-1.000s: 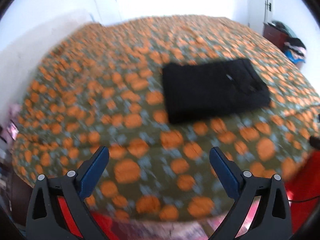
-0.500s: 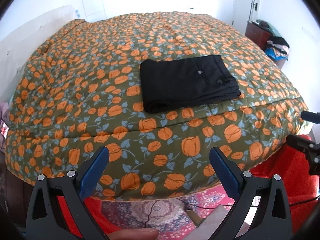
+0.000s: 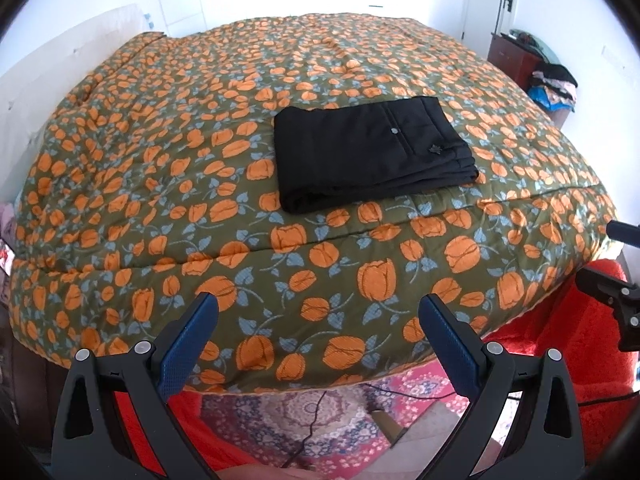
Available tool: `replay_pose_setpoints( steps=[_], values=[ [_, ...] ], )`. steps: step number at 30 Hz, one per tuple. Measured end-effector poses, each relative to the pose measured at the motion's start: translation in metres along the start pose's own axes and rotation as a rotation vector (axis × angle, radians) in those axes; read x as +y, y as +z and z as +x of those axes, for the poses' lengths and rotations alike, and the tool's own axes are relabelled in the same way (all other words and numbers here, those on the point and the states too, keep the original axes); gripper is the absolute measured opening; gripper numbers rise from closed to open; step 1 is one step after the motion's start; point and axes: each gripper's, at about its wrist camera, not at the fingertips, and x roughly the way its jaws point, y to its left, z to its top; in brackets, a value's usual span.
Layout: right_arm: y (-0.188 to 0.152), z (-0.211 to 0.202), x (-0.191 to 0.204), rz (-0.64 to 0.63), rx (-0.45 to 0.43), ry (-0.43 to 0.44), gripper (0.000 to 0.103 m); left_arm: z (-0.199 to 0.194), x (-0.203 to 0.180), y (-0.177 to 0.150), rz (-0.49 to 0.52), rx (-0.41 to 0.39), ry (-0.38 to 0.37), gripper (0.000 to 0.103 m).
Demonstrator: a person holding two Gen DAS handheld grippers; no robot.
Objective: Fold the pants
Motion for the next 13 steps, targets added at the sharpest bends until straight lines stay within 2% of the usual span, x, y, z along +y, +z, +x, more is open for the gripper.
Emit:
replay_pose_setpoints(
  steps=[7,10,13],
  values=[
    [0.0005,0.0044,0.0003,0.003,0.000,-0.002,0.102,0.0045,0.0032,-0.0009,-0.015,0.019,-0.015,0.101],
    [0.0016,0.0046,-0.0003,0.006,-0.008,-0.005,0.102,0.0028,0.0046,-0.0012,-0.031,0.012,-0.028,0.101],
    [0.0026,0.0038,-0.0004,0.007,-0.013,-0.009,0.102,-0.0021,0.0025,-0.0009,-0.024,-0.013,-0.008,0.100]
  ],
)
